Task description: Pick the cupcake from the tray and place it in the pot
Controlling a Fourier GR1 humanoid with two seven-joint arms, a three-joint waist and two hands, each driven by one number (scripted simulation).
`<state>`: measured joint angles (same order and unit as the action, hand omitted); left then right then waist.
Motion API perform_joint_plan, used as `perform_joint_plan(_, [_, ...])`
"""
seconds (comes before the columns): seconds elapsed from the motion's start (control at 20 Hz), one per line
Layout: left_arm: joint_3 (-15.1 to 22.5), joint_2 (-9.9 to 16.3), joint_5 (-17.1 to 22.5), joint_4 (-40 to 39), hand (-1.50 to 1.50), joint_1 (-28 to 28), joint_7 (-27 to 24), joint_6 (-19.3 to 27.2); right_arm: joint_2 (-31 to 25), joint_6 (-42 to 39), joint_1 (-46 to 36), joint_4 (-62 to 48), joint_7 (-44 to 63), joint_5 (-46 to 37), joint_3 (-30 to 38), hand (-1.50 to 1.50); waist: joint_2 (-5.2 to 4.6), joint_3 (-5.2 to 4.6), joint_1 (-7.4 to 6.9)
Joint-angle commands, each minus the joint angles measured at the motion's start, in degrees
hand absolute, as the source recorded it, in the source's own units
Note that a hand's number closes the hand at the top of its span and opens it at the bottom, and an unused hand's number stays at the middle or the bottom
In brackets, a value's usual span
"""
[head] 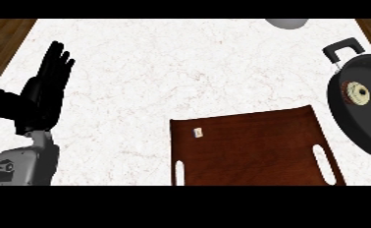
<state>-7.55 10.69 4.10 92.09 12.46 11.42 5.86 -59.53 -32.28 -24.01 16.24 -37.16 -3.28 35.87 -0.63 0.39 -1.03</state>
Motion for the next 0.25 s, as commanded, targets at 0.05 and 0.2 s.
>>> perform_joint_plan(0.05, [0.3, 0.6, 0.6, 2.1, 0.0, 0.9, 3.1, -0.5, -0.4, -6.3, 1.9, -0.6, -8.1, -0.3, -0.5, -1.5, 0.04, 0.18, -0.54])
perform_joint_plan(0.2, [1.2, -0.6, -0.1, 2.4, 0.0, -0.8, 1.9, 0.0, -2.5, -8.3, 0.8, -1.3, -5.6, 0.5, -0.3, -1.5, 0.08, 0.13, -0.77])
